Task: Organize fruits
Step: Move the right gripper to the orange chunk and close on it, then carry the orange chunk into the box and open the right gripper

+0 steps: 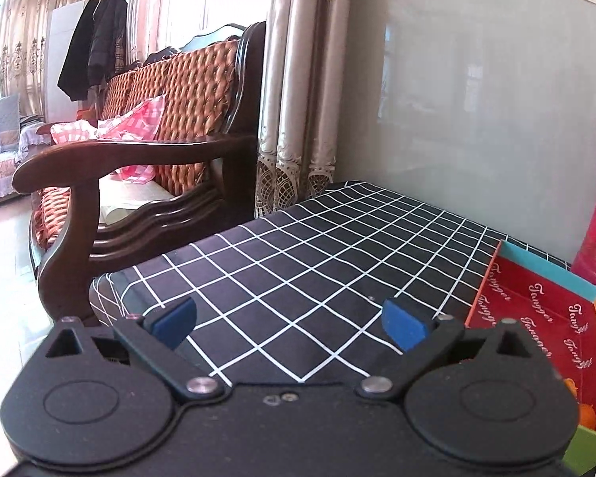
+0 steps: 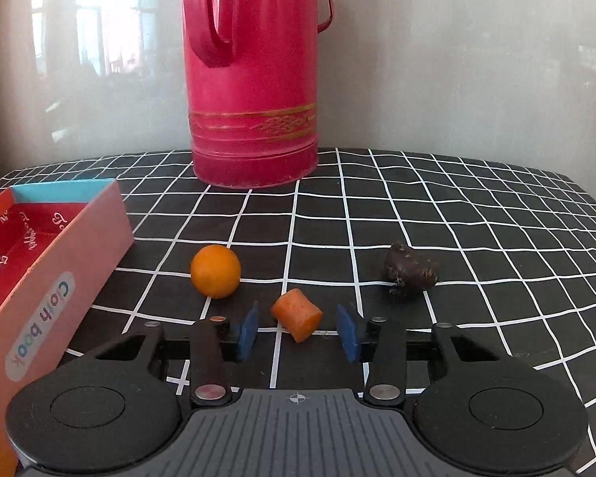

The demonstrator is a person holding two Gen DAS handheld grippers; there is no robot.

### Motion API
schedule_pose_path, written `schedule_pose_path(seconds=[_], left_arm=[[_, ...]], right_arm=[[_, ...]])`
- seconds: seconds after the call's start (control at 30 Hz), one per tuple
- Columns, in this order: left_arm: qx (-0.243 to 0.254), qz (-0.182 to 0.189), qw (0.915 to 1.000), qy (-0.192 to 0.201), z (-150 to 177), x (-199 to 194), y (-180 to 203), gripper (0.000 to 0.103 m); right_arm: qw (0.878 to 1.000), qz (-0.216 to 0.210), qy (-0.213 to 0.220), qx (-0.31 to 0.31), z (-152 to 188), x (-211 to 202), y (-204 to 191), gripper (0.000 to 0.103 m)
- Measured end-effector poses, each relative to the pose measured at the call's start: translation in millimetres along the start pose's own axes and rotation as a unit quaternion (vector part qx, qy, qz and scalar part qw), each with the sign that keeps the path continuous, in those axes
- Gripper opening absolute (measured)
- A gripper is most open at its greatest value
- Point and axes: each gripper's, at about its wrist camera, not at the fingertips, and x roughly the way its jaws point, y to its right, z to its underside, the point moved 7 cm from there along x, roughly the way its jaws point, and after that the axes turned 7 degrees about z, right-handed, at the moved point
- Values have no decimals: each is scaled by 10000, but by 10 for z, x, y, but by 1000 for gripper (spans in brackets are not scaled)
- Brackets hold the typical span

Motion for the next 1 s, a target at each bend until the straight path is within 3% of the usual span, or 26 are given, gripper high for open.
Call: schedule_pose_path(seconds=[0.03, 0.33, 0.6, 0.73, 1.0], left_arm=[[-2, -5, 10000, -2, 3, -2, -5, 94], [41, -35, 10000, -13, 18, -2, -7, 94], [-19, -27, 10000, -40, 25, -9, -12, 94], [-14, -27, 10000, -56, 36, -11, -3, 94], [65, -55, 10000, -16, 36, -20, 25, 94]], right_arm=[[10000, 12, 18, -35, -1, -5, -14, 28], [9998, -13, 90, -196, 12, -83, -97, 28], [9979, -271, 478, -343, -63, -429, -237, 28], [9939, -814, 715, -226, -116, -690, -365, 28], [9717, -2029, 1115, -476, -58, -1191, -846, 28]])
